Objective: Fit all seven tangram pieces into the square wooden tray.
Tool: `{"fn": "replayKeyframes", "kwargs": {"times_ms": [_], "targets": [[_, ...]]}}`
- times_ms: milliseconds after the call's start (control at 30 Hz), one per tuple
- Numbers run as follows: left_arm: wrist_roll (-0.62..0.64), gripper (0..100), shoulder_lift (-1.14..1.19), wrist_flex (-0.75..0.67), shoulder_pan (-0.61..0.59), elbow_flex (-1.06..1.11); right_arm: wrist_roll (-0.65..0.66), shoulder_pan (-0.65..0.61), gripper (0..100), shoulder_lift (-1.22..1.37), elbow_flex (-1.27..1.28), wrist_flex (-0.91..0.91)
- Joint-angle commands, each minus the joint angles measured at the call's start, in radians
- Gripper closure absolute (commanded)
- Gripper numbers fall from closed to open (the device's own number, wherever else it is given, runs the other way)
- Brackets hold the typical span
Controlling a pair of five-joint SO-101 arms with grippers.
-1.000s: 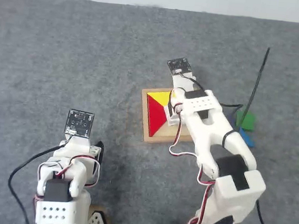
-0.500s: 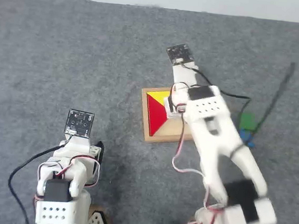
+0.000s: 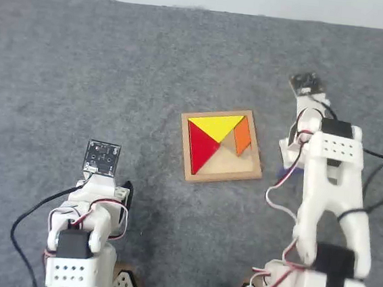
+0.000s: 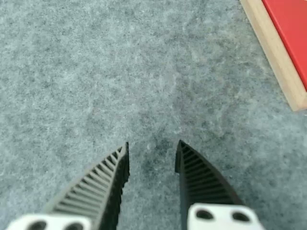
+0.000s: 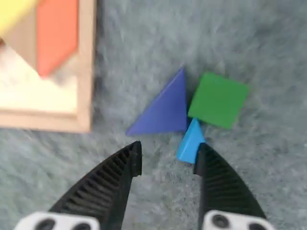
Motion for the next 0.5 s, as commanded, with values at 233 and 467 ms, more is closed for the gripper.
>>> {"fn": "replayKeyframes", "kwargs": {"times_ms": [233,467], "targets": [[-0.006,85,-0.028,0.009,0.002,-0.008,0.074,0.108,75.2,0.288,-0.233,-0.053],[-0.006,85,-0.028,0.009,0.002,-0.008,0.074,0.101,73.6,0.43,-0.319,-0.056]]}}
